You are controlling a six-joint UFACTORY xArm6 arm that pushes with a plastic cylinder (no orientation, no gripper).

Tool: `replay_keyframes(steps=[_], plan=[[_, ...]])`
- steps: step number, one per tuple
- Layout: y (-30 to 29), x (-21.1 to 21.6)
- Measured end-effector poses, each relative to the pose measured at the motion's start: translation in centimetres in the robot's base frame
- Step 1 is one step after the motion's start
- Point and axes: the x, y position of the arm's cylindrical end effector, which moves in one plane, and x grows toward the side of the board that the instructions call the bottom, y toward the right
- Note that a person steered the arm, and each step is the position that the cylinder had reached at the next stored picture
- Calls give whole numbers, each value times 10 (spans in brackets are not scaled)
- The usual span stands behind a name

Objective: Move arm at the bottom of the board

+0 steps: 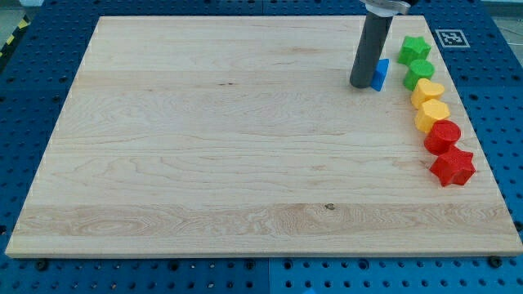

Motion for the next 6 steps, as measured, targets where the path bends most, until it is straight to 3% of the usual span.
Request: replay_keyframes(steps=[4, 6], plan=[[26, 17], [12, 107]])
